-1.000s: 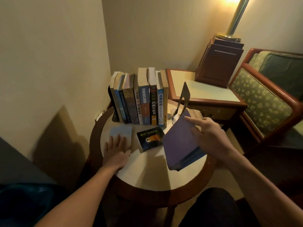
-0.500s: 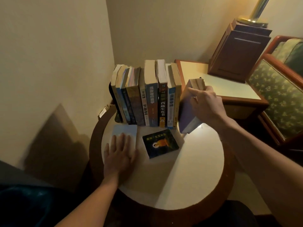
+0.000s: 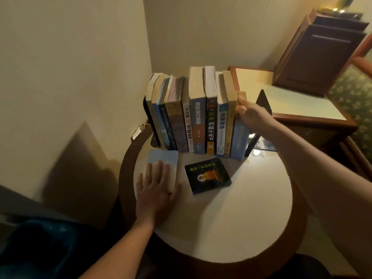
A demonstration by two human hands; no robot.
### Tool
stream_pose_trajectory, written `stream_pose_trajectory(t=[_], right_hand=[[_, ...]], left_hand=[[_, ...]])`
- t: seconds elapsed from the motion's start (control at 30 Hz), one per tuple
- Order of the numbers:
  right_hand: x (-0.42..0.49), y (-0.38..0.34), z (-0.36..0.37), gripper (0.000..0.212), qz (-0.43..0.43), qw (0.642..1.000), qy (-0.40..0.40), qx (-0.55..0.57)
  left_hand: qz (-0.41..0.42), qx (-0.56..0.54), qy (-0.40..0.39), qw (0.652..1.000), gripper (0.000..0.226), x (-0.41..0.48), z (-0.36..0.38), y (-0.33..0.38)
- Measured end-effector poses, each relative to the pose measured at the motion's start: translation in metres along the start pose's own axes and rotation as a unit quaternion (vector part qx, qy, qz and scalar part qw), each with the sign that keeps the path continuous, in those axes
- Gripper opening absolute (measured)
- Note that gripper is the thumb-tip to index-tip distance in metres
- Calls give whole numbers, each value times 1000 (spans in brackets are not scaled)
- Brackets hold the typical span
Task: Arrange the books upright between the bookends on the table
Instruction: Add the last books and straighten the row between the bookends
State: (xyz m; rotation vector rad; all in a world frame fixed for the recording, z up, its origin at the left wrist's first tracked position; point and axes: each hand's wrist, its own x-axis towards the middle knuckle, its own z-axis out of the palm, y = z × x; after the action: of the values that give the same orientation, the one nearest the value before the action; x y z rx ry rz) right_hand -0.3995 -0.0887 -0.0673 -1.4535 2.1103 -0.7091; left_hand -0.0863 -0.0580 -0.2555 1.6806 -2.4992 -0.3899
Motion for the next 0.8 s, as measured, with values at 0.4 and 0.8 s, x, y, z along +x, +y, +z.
stream_pose_trajectory(t=[0.4, 0.8], right_hand=[[-50, 20, 46, 57, -61, 980, 162, 97], [-139, 59, 141, 48, 41, 977, 165, 130]], left_hand=[[-26, 18, 57, 998, 88, -3, -1, 3], [-48, -78, 70, 993, 91, -13, -2, 2]])
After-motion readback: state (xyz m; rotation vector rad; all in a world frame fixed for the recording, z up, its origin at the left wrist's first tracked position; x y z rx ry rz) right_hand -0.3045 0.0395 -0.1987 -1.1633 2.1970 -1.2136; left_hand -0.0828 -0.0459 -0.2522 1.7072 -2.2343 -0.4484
